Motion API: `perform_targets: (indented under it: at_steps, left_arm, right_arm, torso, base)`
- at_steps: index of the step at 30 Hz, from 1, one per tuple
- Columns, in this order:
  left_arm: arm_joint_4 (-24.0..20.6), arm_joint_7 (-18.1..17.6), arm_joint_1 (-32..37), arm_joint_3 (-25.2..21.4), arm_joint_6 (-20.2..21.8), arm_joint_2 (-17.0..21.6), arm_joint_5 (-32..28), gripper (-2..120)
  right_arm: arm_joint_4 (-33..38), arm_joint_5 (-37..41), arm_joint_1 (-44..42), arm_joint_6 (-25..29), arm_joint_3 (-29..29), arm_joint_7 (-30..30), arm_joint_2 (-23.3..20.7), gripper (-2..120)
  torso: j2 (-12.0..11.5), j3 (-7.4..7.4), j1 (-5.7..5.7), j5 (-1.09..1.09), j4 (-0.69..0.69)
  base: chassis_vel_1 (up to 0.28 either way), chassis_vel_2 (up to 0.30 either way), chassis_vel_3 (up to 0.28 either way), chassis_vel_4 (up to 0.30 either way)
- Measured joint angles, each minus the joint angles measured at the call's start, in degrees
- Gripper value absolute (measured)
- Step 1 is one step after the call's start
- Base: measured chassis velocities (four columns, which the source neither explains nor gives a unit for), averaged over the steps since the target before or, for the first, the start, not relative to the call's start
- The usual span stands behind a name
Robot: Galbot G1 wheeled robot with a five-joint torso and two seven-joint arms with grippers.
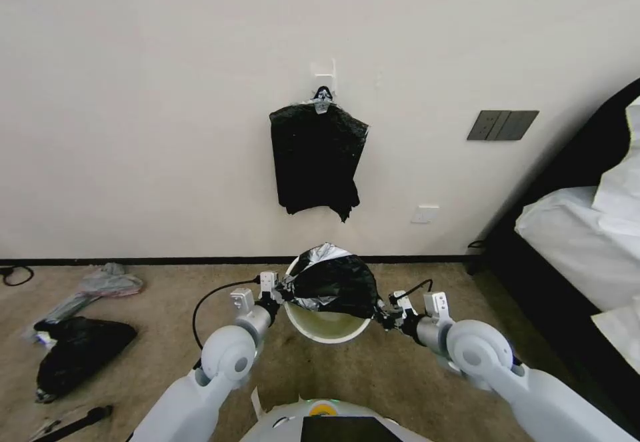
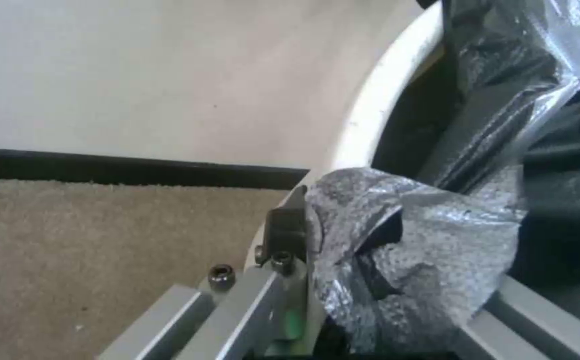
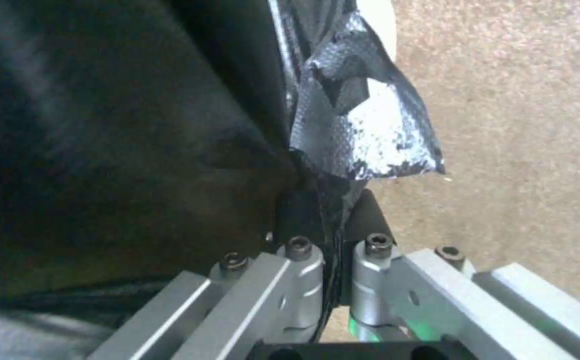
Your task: Place a trash bag onto the trash bin.
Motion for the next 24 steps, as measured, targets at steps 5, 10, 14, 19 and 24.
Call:
perform_targets:
  at_steps: [5,10,14,19,24]
  left_arm:
    - [-0.2,-0.31,0.15,-0.01,0.21,0.23,0.0,0]
    - [-0.01,-1.28,0.03,-0.02,0.5,0.04,-0.13,0]
    - [0.53,-2.18,-0.35,-0.19,1.22,0.1,-0.72,0]
    - [1.28,-3.15,-1.56,-0.76,1.9,0.82,-2.18,0]
    - [2.18,-3.69,-2.64,-1.24,2.38,1.74,-3.47,0]
  right_arm:
    - [1.0,-0.85,0.58,1.19,-0.23,1.68,1.44,10]
    - [2.71,-5.67,0.11,3.91,0.74,2.49,1.59,26]
    - [4.98,-8.45,-1.39,5.03,3.51,2.54,0.96,41]
    - [8.95,-10.38,-5.04,5.42,7.86,1.17,-0.59,59]
    - [13.02,-16.65,-8.41,8.46,11.28,-1.5,-1.76,80]
  torso:
    - [0.0,0.0,0.0,0.01,0.0]
    - [0.0,0.0,0.0,0.0,0.0]
    - [0.0,0.0,0.0,0.01,0.0]
    - [0.0,0.0,0.0,0.0,-0.01]
    - [0.0,0.0,0.0,0.0,-0.01]
  base:
    - [0.0,0.0,0.0,0.0]
    - [0.0,0.0,0.0,0.0]
    - [0.0,0.0,0.0,0.0]
    - [0.0,0.0,0.0,0.0]
    - [0.0,0.0,0.0,0.0]
